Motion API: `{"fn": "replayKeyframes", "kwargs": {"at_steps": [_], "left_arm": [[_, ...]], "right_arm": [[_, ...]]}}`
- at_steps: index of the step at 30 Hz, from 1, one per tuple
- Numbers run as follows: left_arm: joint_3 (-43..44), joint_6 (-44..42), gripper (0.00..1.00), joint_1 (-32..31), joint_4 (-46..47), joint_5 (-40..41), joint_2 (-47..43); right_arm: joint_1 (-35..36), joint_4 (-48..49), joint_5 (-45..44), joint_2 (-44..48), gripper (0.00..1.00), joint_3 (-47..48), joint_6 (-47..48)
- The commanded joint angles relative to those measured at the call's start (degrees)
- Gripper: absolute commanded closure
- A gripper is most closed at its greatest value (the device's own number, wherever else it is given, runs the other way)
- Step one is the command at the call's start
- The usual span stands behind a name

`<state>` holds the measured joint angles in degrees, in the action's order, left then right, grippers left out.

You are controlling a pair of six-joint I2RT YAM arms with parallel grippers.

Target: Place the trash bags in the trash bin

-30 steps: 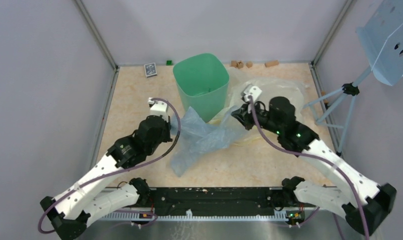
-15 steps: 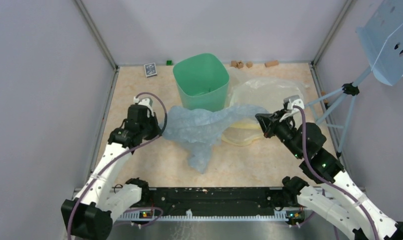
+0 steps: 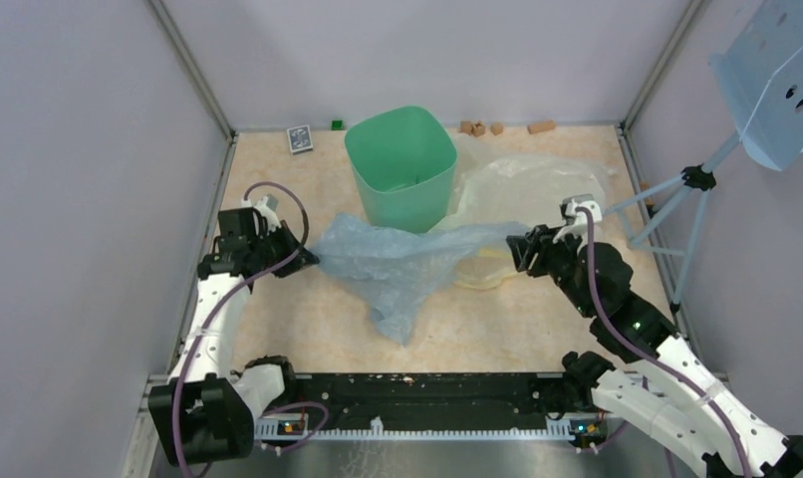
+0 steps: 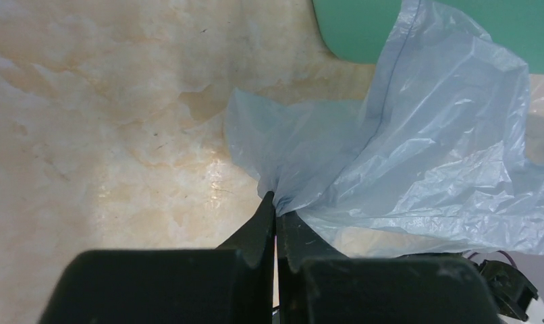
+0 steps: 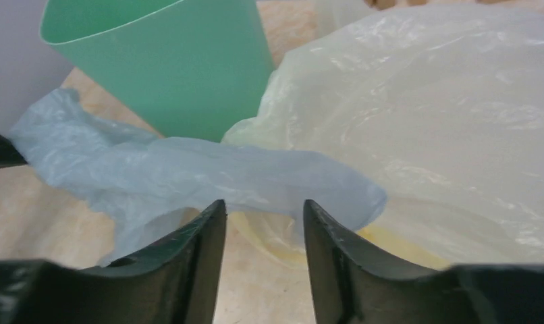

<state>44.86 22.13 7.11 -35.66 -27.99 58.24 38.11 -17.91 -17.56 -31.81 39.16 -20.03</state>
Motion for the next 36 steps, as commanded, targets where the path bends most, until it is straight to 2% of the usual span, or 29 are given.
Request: {"fn": "replayKeyframes", "kwargs": {"at_steps": [1,3,6,9,12,14,19,22,23,29,33,36], "left_arm": [[1.7,-1.4,1.00,0.5,2.8,-6.2,2.4],[2.0,-0.4,1.00,0.6,2.9,-5.8,3.6],[1.7,3.4,1.00,0.8,3.7,-5.6,5.5],[0.3,7.5,1.00,1.3,5.6,-5.9,7.4],[-1.1,10.0,1.00,1.6,7.7,-4.4,8.4],[-0.5,10.8,1.00,1.7,7.2,-1.4,9.0],[2.6,11.1,1.00,1.9,5.4,5.7,9.8],[5.2,11.2,1.00,2.1,4.0,7.3,9.9],[5.9,10.7,1.00,2.1,3.8,7.5,9.8],[9.8,4.6,1.00,2.1,2.7,5.6,9.1],[11.9,-2.4,1.00,2.1,2.7,-3.5,9.4],[13.0,-6.5,1.00,1.9,0.1,-9.5,9.0]], "right_arm": [[-0.1,0.7,10.5,-4.3,0.47,6.0,5.3],[0.1,-3.3,13.2,-7.1,0.42,9.7,5.4],[3.0,-7.3,11.6,-10.3,0.38,11.5,3.0],[8.9,-7.0,3.3,-11.0,0.36,10.4,1.1],[11.2,-7.0,-7.8,-11.3,0.19,10.2,-0.3],[11.2,-8.4,-12.6,-11.6,0.17,11.6,-0.1],[11.4,-9.3,-6.8,-12.3,0.18,14.2,6.1],[14.3,-13.4,-15.9,-16.0,0.17,17.0,10.9],[14.8,-12.7,-15.9,-16.4,0.17,17.2,13.2],[15.5,-1.7,6.3,-18.6,0.26,18.8,21.5],[15.5,-2.9,17.7,-29.0,0.27,27.5,27.7],[15.5,-6.4,21.7,-38.3,0.27,36.9,26.8]]}}
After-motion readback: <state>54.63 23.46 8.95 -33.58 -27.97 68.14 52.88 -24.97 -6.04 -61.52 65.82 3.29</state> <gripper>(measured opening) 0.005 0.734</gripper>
